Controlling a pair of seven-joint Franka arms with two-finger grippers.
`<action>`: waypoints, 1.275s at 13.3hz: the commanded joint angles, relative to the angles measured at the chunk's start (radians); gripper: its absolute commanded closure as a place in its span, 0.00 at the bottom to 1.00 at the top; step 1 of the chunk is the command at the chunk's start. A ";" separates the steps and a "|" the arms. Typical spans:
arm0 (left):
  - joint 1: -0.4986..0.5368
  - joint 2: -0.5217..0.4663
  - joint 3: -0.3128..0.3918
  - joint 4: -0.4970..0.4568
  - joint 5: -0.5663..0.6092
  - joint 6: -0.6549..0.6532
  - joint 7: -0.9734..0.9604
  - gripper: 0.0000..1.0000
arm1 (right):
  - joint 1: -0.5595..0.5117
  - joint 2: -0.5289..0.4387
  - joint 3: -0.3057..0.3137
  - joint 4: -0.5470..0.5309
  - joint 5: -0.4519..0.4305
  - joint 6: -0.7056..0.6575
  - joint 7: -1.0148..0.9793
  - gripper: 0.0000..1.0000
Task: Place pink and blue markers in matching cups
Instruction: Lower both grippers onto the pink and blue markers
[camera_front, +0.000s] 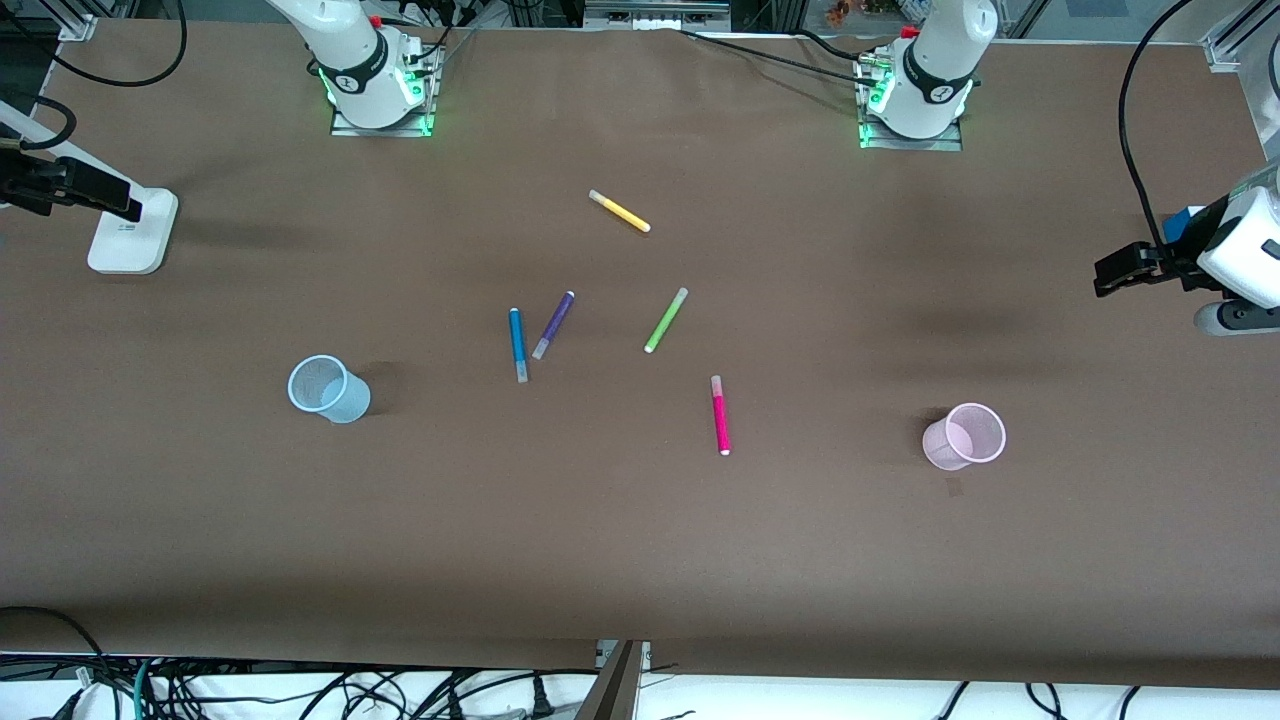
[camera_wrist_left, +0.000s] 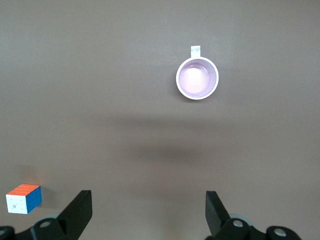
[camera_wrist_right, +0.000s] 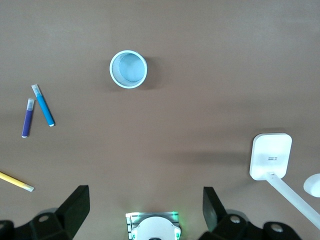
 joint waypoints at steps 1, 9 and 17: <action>0.006 0.007 -0.008 0.016 -0.010 0.003 0.016 0.00 | -0.004 0.007 0.001 0.021 0.000 -0.005 0.007 0.01; -0.067 0.105 -0.072 0.022 -0.073 -0.004 -0.113 0.00 | 0.038 0.065 0.024 0.020 0.017 -0.005 0.015 0.01; -0.429 0.435 -0.086 0.018 -0.062 0.461 -0.602 0.00 | 0.271 0.325 0.029 -0.081 0.047 0.323 0.023 0.01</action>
